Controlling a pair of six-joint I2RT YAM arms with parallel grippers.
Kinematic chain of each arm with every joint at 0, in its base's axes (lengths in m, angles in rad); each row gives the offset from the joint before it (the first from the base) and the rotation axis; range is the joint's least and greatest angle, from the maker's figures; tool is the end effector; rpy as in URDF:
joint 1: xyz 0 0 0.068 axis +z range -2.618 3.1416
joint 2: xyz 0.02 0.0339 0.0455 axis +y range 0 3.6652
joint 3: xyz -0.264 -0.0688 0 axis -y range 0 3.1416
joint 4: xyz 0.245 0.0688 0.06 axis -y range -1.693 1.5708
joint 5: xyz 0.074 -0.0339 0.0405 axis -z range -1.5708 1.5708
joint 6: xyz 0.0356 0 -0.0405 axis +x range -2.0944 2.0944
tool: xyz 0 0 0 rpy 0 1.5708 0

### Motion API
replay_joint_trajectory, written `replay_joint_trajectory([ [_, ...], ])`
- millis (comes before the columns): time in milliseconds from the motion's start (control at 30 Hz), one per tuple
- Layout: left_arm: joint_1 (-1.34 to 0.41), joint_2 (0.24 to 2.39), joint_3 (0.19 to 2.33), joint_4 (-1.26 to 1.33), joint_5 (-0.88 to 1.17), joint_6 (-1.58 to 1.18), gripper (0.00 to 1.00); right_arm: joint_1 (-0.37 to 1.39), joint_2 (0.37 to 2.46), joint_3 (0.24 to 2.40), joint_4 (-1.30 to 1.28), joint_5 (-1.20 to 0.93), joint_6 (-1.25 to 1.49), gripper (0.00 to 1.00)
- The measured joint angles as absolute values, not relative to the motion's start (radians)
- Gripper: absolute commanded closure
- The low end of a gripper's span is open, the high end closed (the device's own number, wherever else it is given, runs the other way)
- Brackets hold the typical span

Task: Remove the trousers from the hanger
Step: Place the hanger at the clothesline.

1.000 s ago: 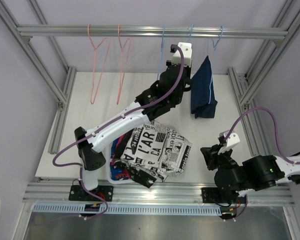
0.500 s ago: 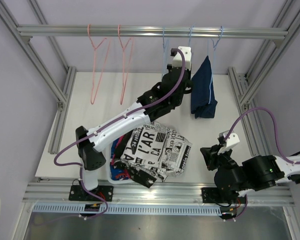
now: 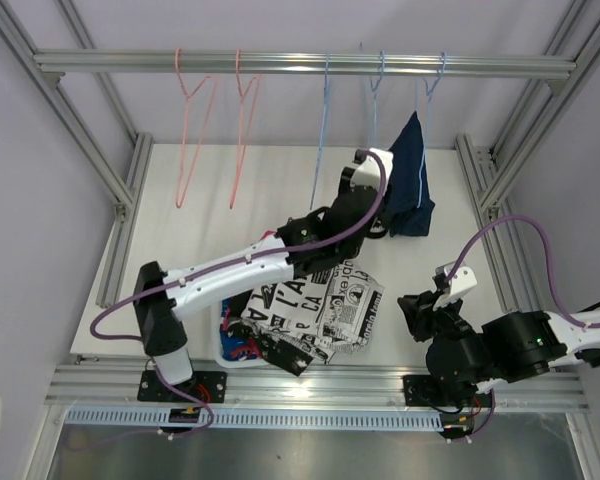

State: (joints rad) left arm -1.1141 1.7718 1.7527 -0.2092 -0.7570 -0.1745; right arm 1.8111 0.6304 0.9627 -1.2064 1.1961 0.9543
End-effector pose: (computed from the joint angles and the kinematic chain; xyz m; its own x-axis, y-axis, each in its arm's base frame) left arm 0.2054 -0.3627 0.4049 -0.1603 0.0402 -0.9862 0.3347 0.9422 -0.0160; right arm 0.0144 0.0804 0.3390 -0.3005 -0.0285 -0.9534 -0.4366 0.8928 0.1109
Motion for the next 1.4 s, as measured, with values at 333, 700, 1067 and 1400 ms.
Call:
replay_joint_trajectory([
  [333,-1.364,1.569,1.588,-0.205,-0.881,-0.062,0.35,1.818,0.647,0.963,-1.207,1.196,0.954,0.74],
  [700,-1.345,1.18,1.459,-0.062,-0.731,0.034,0.12,1.861,0.655,0.967,-1.28,1.21,1.036,0.5],
  [1067,-1.153,1.404,1.739,-0.136,-0.363,-0.038,0.0,1.868,0.643,0.971,-1.333,1.227,1.107,0.4],
  [1400,-0.963,1.784,2.242,-0.247,0.042,-0.186,0.0,1.868,0.612,0.971,-1.332,1.23,1.106,0.38],
])
